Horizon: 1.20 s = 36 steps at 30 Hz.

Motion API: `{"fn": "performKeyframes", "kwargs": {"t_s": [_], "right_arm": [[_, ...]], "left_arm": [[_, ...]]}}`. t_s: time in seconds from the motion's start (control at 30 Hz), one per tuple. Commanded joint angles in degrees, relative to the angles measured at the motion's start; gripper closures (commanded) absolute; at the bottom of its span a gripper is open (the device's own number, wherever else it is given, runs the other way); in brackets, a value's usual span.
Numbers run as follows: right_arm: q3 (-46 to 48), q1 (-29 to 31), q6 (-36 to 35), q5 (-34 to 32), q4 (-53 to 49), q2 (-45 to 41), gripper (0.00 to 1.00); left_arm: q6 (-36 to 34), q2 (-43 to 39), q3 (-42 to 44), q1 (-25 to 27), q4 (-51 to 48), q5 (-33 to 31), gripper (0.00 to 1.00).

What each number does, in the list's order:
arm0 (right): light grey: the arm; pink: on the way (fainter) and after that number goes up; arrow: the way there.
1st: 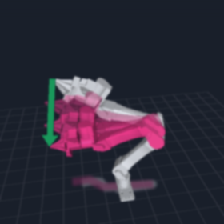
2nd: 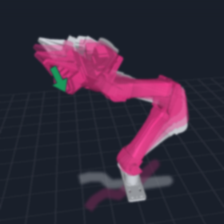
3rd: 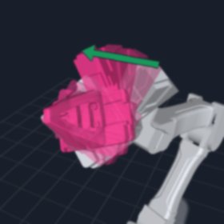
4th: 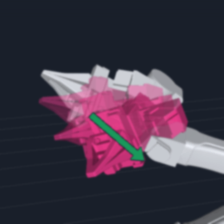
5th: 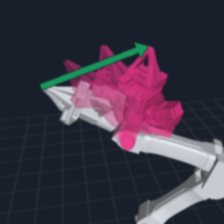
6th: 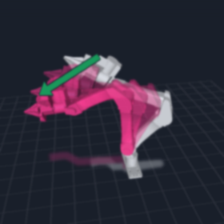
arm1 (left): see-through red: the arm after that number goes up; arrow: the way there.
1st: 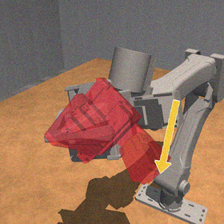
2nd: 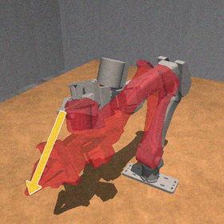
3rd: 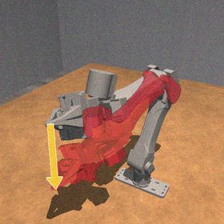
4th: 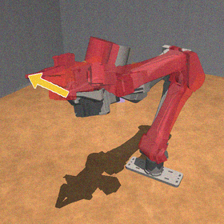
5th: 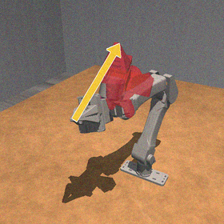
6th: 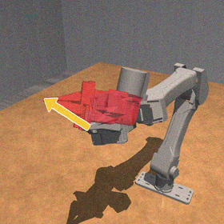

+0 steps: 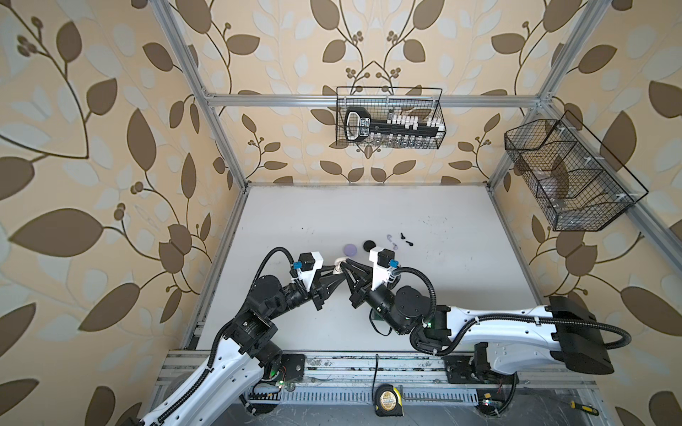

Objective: Insert the wireless bluetooth earbuds into the charging case
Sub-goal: 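Push the cream earbud down into the open case with the right gripper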

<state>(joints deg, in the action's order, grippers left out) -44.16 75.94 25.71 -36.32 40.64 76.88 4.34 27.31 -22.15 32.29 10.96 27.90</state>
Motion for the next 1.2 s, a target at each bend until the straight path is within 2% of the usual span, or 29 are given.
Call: {"fn": "performKeyframes", "kwargs": {"t_s": [0.0, 0.37, 0.7, 0.97, 1.07, 1.17], "right_arm": [[-0.6, 0.7, 1.3, -1.6, 2.0, 1.3, 0.88], [-1.5, 1.4, 0.3, -1.3, 1.5, 2.1, 0.82], [-3.7, 1.5, -1.1, 1.2, -0.2, 3.0, 0.82], [-3.0, 1.6, -0.7, -0.7, -1.2, 2.5, 0.82], [-2.5, 1.6, -1.0, 0.3, -1.6, 0.7, 0.79], [-1.7, 2.2, -2.3, 1.4, -2.6, -2.2, 0.69]], "left_arm": [[-1.0, -0.8, 0.2, 0.4, 2.7, 0.0, 1.0], [-1.1, -1.1, 0.1, 0.4, 2.7, 0.6, 1.0], [-1.4, -0.5, 0.1, 0.3, 3.1, 1.6, 1.0], [-1.7, -1.6, 0.7, 0.4, 3.2, 1.7, 1.0], [-2.2, -1.8, 0.9, 0.4, 3.3, 2.2, 1.0], [-2.8, -2.2, 1.3, 0.3, 3.4, 2.8, 1.0]]}}
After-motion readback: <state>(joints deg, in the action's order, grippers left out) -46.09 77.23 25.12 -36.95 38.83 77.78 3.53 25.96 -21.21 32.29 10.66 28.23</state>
